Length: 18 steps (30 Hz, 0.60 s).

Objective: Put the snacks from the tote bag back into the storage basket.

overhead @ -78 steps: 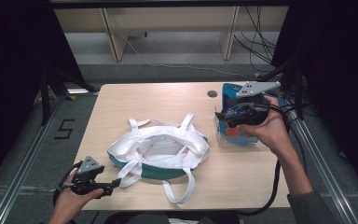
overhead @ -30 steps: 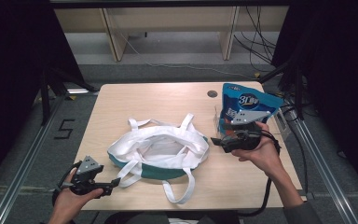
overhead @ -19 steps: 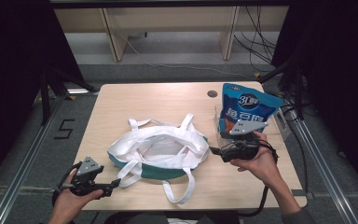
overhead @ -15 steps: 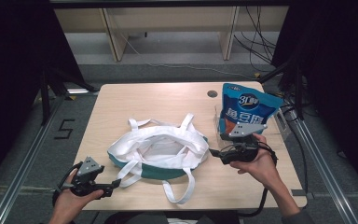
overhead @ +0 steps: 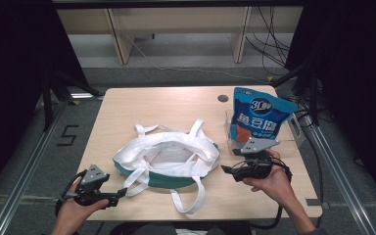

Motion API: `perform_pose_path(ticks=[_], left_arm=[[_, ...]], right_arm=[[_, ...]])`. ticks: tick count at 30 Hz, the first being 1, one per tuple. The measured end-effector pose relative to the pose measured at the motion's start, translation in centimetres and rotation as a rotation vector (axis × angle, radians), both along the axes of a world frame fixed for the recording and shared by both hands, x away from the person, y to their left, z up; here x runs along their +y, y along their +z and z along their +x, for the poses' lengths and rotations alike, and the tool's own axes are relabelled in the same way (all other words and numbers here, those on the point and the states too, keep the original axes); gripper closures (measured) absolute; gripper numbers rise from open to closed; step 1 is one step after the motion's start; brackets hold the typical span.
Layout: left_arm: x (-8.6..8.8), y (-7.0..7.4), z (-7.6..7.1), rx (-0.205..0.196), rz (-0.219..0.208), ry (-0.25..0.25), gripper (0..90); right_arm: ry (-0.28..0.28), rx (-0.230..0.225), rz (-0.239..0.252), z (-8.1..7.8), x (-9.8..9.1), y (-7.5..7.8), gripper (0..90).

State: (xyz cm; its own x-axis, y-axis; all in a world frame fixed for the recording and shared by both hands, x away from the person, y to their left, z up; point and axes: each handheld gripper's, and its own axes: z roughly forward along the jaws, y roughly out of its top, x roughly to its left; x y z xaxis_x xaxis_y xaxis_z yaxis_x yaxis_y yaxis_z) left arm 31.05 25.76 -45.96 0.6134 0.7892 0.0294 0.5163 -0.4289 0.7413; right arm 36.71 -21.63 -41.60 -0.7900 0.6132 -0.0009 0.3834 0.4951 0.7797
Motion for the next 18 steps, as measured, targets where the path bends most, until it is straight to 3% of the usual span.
perform_pose_path(ticks=[1, 2, 3, 4, 7, 8, 10, 12, 13, 15, 18], left_arm=[[0.2, 0.1, 0.2, -0.020, 0.027, -0.030, 18.1], [0.2, 0.1, 0.2, -0.020, 0.028, -0.031, 18.2], [-0.1, 0.0, -0.2, 0.021, -0.012, 0.004, 18.2], [-0.2, 0.0, -0.3, 0.029, -0.021, 0.016, 18.1], [0.1, 0.0, 0.1, -0.006, 0.009, -0.010, 18.2], [0.1, 0.0, 0.1, -0.013, 0.011, -0.020, 18.1], [-0.1, 0.0, -0.2, 0.014, -0.012, 0.015, 18.2], [0.0, 0.0, 0.0, -0.004, 0.001, -0.007, 18.2], [-0.2, -0.1, -0.3, 0.020, -0.029, 0.017, 18.1], [-0.1, 0.0, -0.3, 0.023, -0.008, 0.010, 18.1], [-0.2, -0.1, -0.4, 0.017, -0.031, 0.024, 18.2]], right_arm=[[-0.007, -0.009, -0.004, -0.1, 0.0, -0.2, 29.0], [-0.002, 0.002, -0.006, -0.3, -0.1, -0.3, 28.9], [-0.006, 0.007, -0.006, -0.4, -0.1, -0.4, 28.9], [-0.012, 0.009, -0.008, -0.6, -0.2, -0.5, 28.7], [-0.023, 0.028, -0.003, -1.1, -0.4, -0.8, 28.7], [-0.029, 0.009, -0.007, -1.1, -0.6, -0.9, 28.7], [-0.039, 0.035, 0.005, -1.6, -0.8, -1.2, 28.8], [-0.037, 0.030, -0.002, -1.8, -1.1, -1.5, 28.8], [-0.033, 0.014, -0.009, -1.9, -1.2, -1.6, 28.8], [-0.037, 0.030, -0.010, -2.2, -1.5, -1.7, 28.8], [-0.037, 0.050, -0.008, -2.6, -1.8, -1.9, 28.7]])
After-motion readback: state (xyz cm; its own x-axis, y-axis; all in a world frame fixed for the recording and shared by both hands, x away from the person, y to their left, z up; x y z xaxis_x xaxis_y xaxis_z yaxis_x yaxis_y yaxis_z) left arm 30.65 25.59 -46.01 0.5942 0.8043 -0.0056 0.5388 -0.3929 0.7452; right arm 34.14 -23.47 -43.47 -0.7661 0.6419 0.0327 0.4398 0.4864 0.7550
